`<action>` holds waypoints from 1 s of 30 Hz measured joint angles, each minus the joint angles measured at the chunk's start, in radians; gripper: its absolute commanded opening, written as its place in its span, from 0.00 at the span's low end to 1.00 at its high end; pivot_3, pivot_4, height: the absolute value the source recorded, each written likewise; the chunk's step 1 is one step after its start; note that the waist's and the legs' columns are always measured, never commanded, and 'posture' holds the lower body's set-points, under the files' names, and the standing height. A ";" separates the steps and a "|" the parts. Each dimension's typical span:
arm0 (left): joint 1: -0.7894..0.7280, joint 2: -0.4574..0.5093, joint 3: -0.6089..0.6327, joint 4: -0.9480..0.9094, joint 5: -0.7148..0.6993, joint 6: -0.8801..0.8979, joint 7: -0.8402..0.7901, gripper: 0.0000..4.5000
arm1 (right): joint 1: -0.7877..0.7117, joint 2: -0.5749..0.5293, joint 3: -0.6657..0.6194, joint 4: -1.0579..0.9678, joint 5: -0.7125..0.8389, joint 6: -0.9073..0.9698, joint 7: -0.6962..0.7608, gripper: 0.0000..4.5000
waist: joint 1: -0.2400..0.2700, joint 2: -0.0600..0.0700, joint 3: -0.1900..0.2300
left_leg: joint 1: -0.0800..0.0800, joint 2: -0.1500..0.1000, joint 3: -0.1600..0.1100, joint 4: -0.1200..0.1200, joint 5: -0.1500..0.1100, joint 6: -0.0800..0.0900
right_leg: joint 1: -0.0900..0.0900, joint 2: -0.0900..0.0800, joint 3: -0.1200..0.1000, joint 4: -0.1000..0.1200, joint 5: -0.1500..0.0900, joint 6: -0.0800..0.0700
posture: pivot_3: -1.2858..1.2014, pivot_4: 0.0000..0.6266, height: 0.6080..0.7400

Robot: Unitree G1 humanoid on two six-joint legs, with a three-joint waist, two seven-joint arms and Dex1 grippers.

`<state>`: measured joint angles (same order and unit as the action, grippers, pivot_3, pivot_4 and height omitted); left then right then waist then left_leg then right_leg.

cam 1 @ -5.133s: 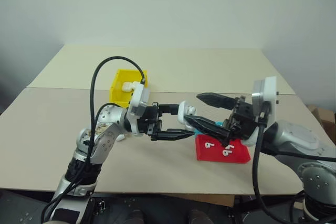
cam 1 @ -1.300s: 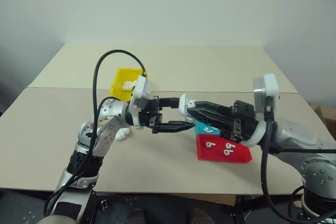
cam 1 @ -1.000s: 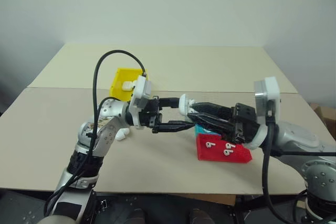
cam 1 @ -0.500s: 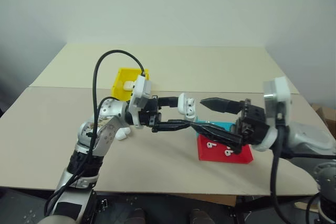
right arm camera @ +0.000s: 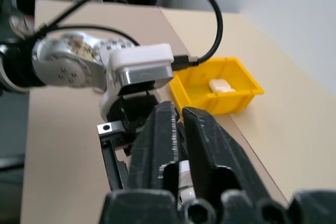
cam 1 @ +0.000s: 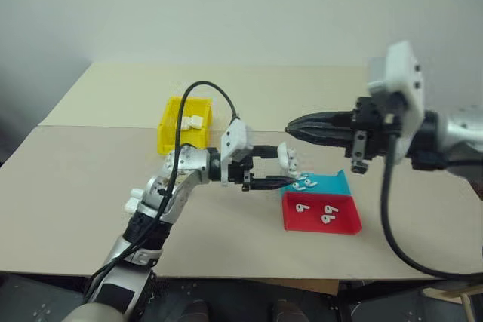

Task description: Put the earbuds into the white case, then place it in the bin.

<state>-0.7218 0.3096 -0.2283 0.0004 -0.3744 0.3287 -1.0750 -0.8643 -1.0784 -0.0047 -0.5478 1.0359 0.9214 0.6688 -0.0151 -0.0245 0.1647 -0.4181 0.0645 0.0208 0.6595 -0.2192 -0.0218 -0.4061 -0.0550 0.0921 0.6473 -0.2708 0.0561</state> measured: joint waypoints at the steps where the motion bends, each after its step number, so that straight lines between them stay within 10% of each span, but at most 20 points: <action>1: -0.003 -0.006 -0.001 0.004 0.006 -0.002 0.006 0.62 | -0.039 -0.005 0.047 0.009 -0.043 0.005 0.031 0.01 | 0.001 0.000 0.000 | 0.000 0.000 0.000 0.000 0.000 0.000 | 0.000 0.000 0.000 0.000 0.000 0.000 | 0.52 0.24 1.00; 15: 0.004 -0.003 -0.001 -0.005 0.020 -0.002 0.016 0.62 | -0.209 -0.001 0.368 0.040 -0.466 -0.043 0.338 0.01 | 0.004 0.000 0.000 | -0.006 0.000 0.000 0.001 0.000 0.000 | -0.006 0.000 -0.001 0.001 0.000 0.000 | 0.52 0.24 1.00; 30: 0.049 -0.045 0.117 -0.076 0.031 0.000 0.244 0.62 | 0.038 0.192 -0.193 0.071 -0.245 0.183 0.120 0.01 | 0.009 0.000 0.000 | -0.005 -0.001 -0.003 0.002 0.000 0.000 | -0.002 -0.001 -0.003 0.001 0.001 0.000 | 0.52 0.24 1.00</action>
<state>-0.6725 0.2643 -0.1114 -0.0754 -0.3431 0.3285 -0.8306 -0.8261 -0.8867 -0.1975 -0.4764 0.7913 1.1047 0.7885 -0.0064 -0.0244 0.1645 -0.4228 0.0638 0.0181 0.6615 -0.2191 -0.0218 -0.4079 -0.0559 0.0895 0.6486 -0.2700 0.0566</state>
